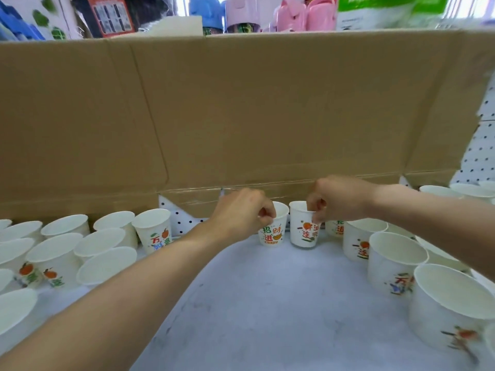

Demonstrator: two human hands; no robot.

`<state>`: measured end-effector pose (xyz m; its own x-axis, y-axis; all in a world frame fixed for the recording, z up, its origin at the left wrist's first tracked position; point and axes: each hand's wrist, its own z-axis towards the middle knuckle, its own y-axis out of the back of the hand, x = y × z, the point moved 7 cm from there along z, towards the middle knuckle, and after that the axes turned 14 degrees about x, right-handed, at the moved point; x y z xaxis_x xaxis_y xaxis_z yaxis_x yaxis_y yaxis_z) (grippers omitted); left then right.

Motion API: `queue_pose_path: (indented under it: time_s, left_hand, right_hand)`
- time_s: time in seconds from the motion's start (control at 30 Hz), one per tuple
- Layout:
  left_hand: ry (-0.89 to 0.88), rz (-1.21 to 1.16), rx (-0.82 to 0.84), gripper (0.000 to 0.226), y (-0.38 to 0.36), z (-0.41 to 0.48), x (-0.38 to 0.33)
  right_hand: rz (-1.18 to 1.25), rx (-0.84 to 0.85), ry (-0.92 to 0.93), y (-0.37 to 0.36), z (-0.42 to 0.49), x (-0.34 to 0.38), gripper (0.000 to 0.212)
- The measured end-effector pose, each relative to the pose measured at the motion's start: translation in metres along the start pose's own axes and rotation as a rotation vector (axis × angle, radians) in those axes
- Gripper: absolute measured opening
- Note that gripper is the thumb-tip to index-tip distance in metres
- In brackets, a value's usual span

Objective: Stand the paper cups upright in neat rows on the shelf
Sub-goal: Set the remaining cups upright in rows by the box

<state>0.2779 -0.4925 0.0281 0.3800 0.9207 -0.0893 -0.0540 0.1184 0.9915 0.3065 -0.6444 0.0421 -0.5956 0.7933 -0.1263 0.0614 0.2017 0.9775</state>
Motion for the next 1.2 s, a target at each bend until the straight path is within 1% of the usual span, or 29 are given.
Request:
queue_pose_path:
  time_s: [0.07, 0.13, 0.37, 0.5, 0.57, 0.6, 0.63, 0.7, 0.77, 0.9, 0.97, 1.03, 1.07, 1.13, 1.2]
  left_hand:
    - [0.01, 0.005, 0.002, 0.011, 0.0, 0.002, -0.002]
    - [0.018, 0.013, 0.006, 0.011, 0.0, 0.004, -0.003]
    - [0.002, 0.042, -0.027, 0.013, 0.0, 0.008, -0.01]
    - [0.016, 0.08, -0.052, 0.013, 0.0, 0.009, -0.011]
    - [0.025, 0.089, -0.054, 0.014, 0.001, 0.007, -0.012]
    - [0.032, 0.086, -0.053, 0.016, 0.001, 0.005, -0.011]
    - [0.041, 0.083, -0.051, 0.02, 0.002, 0.002, -0.011]
    - [0.056, 0.071, -0.055, 0.031, 0.006, -0.007, -0.009]
    - [0.061, 0.067, -0.074, 0.035, 0.018, -0.025, -0.006]
    - [0.141, 0.019, -0.119, 0.025, 0.049, -0.091, 0.037]
    - [0.232, -0.004, -0.143, 0.018, 0.067, -0.134, 0.074]
    - [0.372, 0.004, -0.159, 0.014, 0.081, -0.175, 0.114]
    - [0.446, 0.022, -0.145, 0.014, 0.084, -0.192, 0.132]
    - [0.562, 0.063, -0.062, 0.014, 0.08, -0.215, 0.158]
    - [0.611, 0.075, 0.034, 0.015, 0.067, -0.225, 0.171]
  right_hand:
    - [-0.079, -0.075, 0.016, 0.0, 0.002, 0.002, 0.017]
    - [-0.145, -0.114, 0.044, -0.001, 0.004, 0.006, 0.021]
    - [-0.219, -0.113, 0.015, -0.007, 0.01, 0.003, 0.022]
    - [-0.226, -0.097, -0.001, -0.005, 0.005, 0.003, 0.015]
    - [-0.217, -0.081, -0.015, -0.003, 0.005, 0.004, 0.004]
    - [-0.208, -0.077, -0.028, -0.002, 0.004, 0.004, 0.009]
    - [-0.205, -0.072, -0.041, -0.001, 0.003, 0.004, 0.02]
    - [-0.202, -0.109, -0.032, 0.006, -0.001, 0.008, 0.034]
    - [-0.202, -0.171, 0.034, 0.018, -0.005, 0.025, 0.036]
    - [-0.146, -0.187, 0.216, 0.037, 0.005, 0.09, 0.027]
    - [-0.088, -0.205, 0.338, 0.043, 0.012, 0.134, 0.022]
    - [-0.016, -0.238, 0.464, 0.048, 0.015, 0.18, 0.022]
    - [0.024, -0.252, 0.534, 0.049, 0.016, 0.203, 0.023]
    - [0.084, -0.256, 0.659, 0.048, 0.018, 0.245, 0.023]
    - [0.084, -0.268, 0.702, 0.044, 0.021, 0.277, 0.024]
